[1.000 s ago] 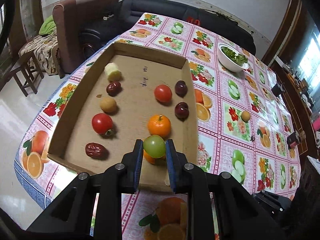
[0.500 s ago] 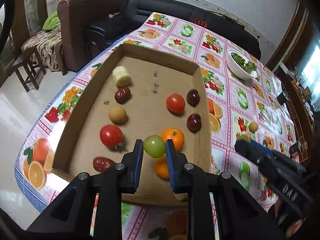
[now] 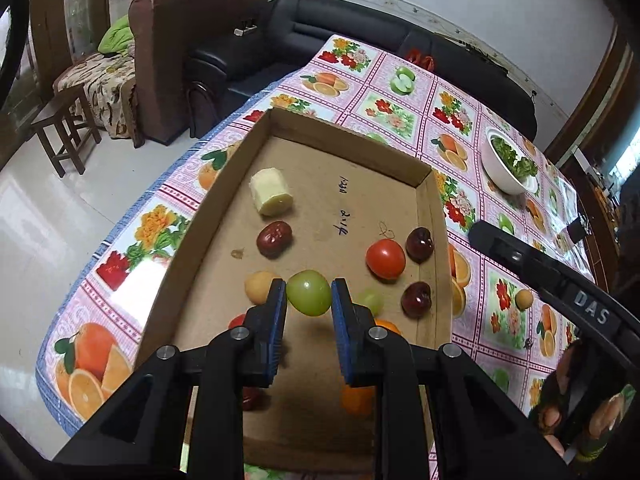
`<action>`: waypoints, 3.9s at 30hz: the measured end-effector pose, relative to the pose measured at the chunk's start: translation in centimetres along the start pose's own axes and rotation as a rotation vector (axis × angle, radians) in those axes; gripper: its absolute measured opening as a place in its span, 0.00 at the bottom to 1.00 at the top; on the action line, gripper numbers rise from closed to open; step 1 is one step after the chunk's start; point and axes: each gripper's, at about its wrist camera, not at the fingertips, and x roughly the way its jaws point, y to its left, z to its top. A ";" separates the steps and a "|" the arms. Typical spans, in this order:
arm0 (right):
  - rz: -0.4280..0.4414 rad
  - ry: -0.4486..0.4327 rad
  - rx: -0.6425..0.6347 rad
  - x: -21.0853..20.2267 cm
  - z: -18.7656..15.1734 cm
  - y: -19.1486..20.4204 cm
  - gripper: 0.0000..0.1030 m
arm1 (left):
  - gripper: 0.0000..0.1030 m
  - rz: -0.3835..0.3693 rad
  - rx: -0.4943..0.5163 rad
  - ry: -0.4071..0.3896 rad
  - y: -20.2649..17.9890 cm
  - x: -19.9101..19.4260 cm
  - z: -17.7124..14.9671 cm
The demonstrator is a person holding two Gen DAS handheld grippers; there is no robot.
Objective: Organize fruits
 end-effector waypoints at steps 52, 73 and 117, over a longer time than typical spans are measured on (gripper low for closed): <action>-0.105 -0.005 0.201 -5.4 -7.6 -9.0 0.25 | 0.46 0.142 0.092 0.008 -4.1 2.0 -1.4; -0.162 -0.008 0.269 -8.6 -11.9 -12.5 0.29 | 0.49 0.037 0.098 0.016 -3.5 -1.5 -4.4; -0.905 -0.537 0.413 -31.5 -13.5 -27.1 0.43 | 0.49 -0.225 0.325 0.188 -15.9 0.9 -9.3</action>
